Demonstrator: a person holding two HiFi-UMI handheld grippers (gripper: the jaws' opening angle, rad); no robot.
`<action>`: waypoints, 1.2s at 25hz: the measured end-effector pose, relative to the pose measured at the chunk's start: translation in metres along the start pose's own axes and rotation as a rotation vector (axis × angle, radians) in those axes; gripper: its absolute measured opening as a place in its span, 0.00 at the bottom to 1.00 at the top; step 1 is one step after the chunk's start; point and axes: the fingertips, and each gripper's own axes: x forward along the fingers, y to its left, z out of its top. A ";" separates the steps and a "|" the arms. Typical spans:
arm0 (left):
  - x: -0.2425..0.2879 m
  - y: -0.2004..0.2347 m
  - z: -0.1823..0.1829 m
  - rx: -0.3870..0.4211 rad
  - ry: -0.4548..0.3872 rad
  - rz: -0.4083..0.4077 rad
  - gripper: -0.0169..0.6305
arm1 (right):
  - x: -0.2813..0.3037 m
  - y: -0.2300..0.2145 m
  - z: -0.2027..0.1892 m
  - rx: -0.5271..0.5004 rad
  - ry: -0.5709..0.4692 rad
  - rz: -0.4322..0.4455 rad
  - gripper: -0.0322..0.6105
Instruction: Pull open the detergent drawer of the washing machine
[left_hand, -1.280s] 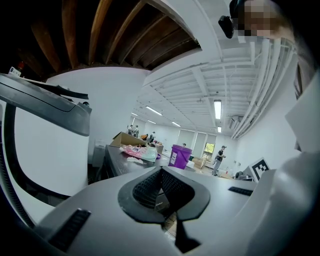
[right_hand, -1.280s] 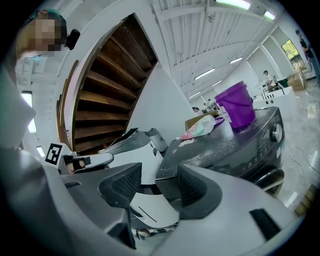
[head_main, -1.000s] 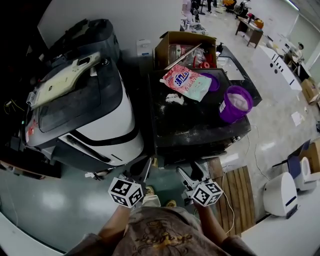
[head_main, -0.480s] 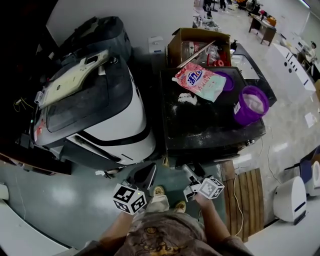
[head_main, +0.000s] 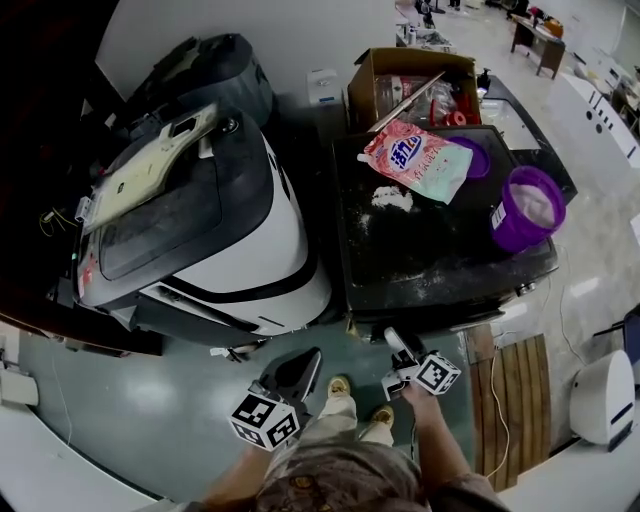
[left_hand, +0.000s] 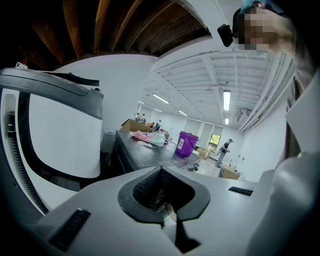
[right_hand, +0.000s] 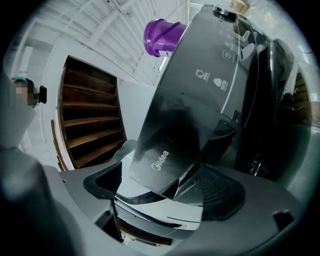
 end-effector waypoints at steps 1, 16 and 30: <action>0.000 0.002 -0.002 -0.002 0.005 0.005 0.06 | 0.003 -0.002 -0.001 0.001 0.000 0.014 0.79; -0.004 0.021 -0.017 -0.012 0.046 0.045 0.06 | 0.020 -0.012 0.006 0.079 -0.075 0.118 0.69; -0.012 0.029 -0.027 -0.014 0.070 0.077 0.06 | 0.013 -0.022 0.010 0.152 -0.151 0.157 0.60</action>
